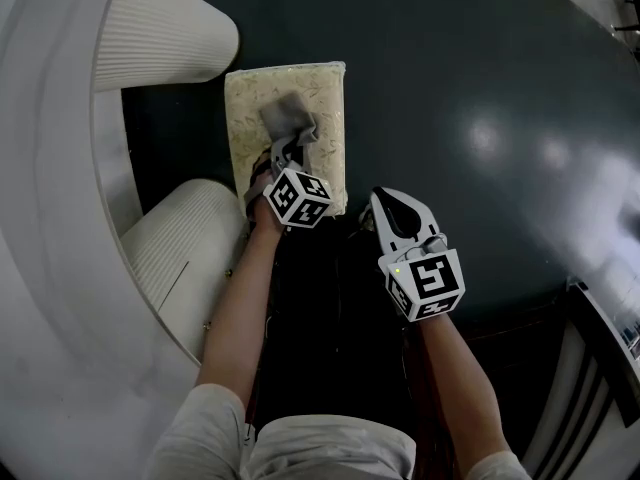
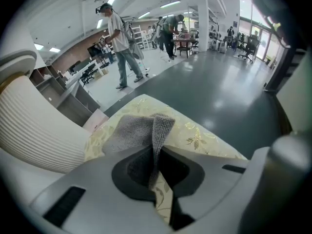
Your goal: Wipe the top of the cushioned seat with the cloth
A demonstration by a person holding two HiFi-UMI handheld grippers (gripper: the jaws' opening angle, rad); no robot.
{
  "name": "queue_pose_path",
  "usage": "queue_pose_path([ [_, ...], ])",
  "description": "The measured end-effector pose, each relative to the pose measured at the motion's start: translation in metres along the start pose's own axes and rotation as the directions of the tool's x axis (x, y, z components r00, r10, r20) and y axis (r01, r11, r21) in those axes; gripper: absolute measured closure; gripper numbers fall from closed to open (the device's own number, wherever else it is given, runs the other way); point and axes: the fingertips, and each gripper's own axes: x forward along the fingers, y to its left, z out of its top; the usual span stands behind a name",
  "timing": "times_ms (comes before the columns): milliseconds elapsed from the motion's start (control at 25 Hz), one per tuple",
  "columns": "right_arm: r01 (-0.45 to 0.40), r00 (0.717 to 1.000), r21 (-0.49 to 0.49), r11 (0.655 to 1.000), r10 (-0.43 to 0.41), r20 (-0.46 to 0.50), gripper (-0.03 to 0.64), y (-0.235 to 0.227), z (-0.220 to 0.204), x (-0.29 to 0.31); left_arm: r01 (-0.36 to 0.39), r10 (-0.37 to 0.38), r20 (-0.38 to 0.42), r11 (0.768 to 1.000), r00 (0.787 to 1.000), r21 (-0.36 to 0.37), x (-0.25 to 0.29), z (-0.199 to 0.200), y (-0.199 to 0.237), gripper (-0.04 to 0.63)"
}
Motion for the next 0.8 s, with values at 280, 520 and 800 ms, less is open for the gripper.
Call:
queue_pose_path([
  [280, 0.045, 0.999, 0.043, 0.998, -0.045, -0.003, 0.607, -0.032, -0.021, -0.026, 0.018, -0.019, 0.013, 0.999, 1.000, 0.030, 0.007, 0.024, -0.033, 0.568],
  [520, 0.055, 0.998, 0.057, 0.997, -0.055, -0.003, 0.607, -0.044, -0.029, -0.037, 0.023, -0.024, 0.021, 0.999, 0.999, 0.047, 0.010, 0.035, -0.050, 0.568],
  [800, 0.034, 0.999, 0.020, 0.999, -0.034, -0.015, 0.607, -0.042, -0.026, -0.038, 0.005, -0.005, 0.012, 1.000, 1.000, 0.003, 0.005, 0.030, -0.046, 0.568],
])
